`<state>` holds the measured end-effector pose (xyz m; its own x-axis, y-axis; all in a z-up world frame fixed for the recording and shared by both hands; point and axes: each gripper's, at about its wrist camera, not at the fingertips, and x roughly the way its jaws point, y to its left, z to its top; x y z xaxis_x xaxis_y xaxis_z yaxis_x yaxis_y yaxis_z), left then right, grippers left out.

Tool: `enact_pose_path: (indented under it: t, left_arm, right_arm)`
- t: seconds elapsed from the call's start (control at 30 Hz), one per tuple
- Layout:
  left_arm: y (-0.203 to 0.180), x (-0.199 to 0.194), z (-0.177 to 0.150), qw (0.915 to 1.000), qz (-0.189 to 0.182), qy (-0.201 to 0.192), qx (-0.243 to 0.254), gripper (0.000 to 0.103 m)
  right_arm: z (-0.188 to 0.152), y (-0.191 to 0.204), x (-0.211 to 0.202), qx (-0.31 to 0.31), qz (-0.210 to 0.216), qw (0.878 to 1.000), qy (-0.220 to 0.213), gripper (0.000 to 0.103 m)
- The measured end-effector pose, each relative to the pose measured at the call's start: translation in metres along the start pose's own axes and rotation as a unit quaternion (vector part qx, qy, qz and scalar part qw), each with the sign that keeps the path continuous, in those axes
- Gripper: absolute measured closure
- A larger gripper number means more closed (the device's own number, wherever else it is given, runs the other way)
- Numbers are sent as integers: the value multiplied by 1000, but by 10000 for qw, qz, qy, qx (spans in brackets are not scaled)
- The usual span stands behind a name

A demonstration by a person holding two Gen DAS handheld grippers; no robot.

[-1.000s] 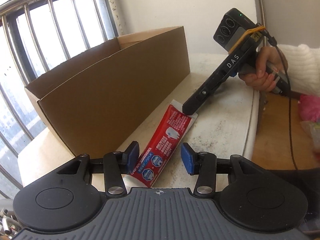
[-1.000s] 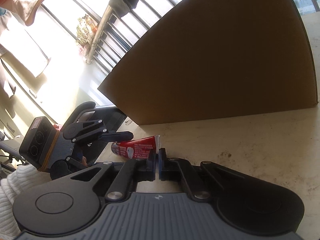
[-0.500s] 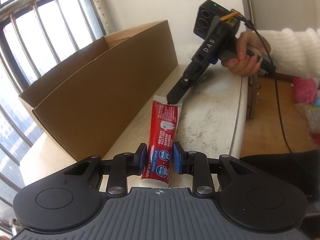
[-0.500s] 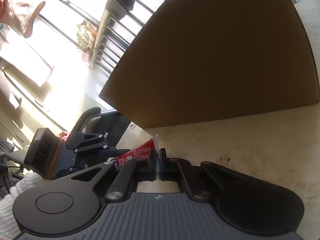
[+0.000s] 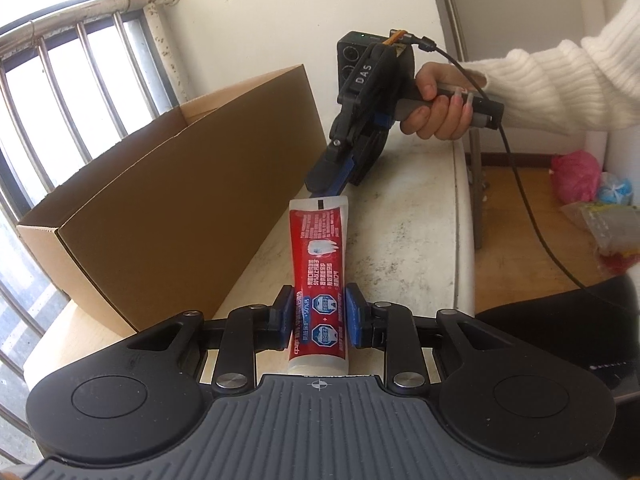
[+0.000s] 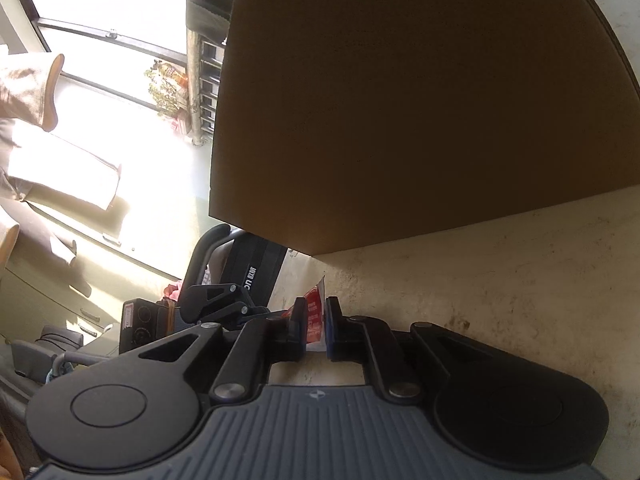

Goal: Organize objects
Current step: 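Raise the tube upright with the left gripper while the right gripper presses its crimped end, then lift the upright tube with the left gripper and carry it over the box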

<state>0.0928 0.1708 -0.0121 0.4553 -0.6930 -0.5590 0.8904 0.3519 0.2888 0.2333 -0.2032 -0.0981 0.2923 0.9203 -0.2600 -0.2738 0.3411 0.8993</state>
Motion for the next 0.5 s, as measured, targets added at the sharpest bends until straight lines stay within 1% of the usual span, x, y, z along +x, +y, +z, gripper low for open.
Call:
enact_pose_path:
  t: [0.07, 0.1, 0.13, 0.17, 0.3, 0.4, 0.5]
  left_arm:
    - [-3, -2, -5, 10000, 10, -74, 10, 78]
    - [-3, -2, -7, 10000, -10, -95, -10, 78]
    - [-3, -3, -8, 9999, -28, -107, -19, 78]
    - [-4, -3, -9, 9999, -32, -113, -12, 78]
    - [-3, -6, -15, 9999, -24, -135, -15, 78]
    - [-3, -4, -18, 9999, -14, -168, -33, 78]
    - [-4, -3, -20, 9997, -68, -219, -60, 78]
  right_arm:
    - [1, -6, -3, 170, 592, 9981, -29, 62]
    - [1, -8, -2, 211, 821, 9964, -46, 56]
    - [2, -8, 0, 241, 943, 9952, -49, 50]
    - [3, -7, 1, 244, 950, 9952, -34, 49]
    - [11, -1, 7, 168, 721, 9972, 56, 49]
    - [15, 8, 11, 85, 429, 9990, 81, 50]
    - [18, 23, 23, -337, 95, 9991, 246, 50]
